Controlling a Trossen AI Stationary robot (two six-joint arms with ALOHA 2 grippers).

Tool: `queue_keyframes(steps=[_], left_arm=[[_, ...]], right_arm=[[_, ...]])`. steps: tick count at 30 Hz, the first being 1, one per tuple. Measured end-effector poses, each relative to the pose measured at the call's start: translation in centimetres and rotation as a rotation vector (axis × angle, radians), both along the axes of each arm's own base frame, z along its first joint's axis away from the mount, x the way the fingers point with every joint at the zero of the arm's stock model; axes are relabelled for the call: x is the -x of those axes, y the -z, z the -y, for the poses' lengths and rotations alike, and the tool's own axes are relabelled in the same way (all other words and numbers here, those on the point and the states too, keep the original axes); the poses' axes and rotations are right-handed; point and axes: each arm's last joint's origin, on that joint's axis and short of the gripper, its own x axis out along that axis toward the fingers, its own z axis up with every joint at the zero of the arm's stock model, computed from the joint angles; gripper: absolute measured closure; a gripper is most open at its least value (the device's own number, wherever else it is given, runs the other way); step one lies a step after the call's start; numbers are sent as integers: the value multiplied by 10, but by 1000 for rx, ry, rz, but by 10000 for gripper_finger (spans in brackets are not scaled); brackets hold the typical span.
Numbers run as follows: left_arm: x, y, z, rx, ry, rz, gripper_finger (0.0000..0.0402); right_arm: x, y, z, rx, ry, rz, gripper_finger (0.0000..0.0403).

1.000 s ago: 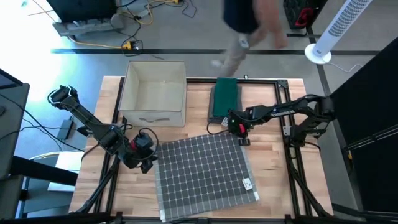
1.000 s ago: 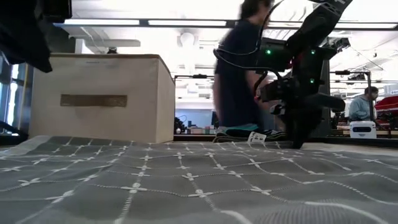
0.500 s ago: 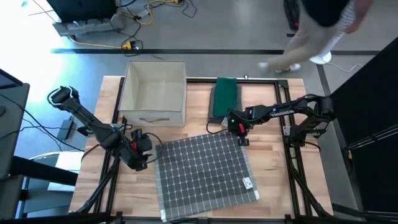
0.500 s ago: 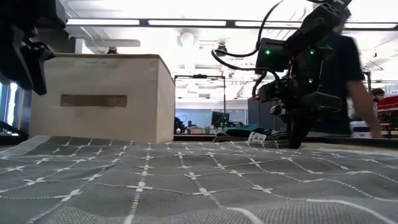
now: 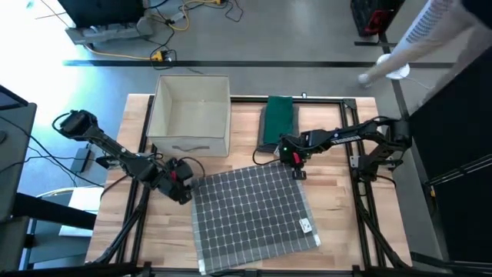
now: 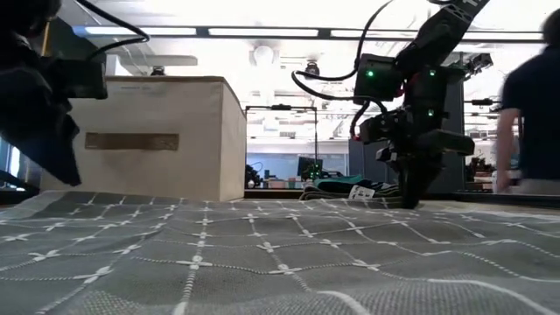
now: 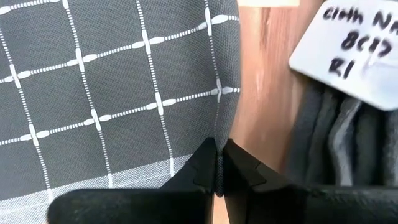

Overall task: Fold towel
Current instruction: Fold the gray patterned towel

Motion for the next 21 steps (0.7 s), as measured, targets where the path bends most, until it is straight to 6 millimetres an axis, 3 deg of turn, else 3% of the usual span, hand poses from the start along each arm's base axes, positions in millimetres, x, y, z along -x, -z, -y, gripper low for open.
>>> queue_keyframes(steps=[5, 13, 21], left_arm=[[-2, -1, -6, -92, 21, 3, 167], [2, 10, -8, -40, 92, -62, 167], [6, 19, -11, -7, 38, -53, 184]], right_arm=[[1, 0, 0, 0, -6, -13, 402], [2, -1, 0, -3, -6, -18, 403], [2, -1, 0, -9, 14, -18, 403]])
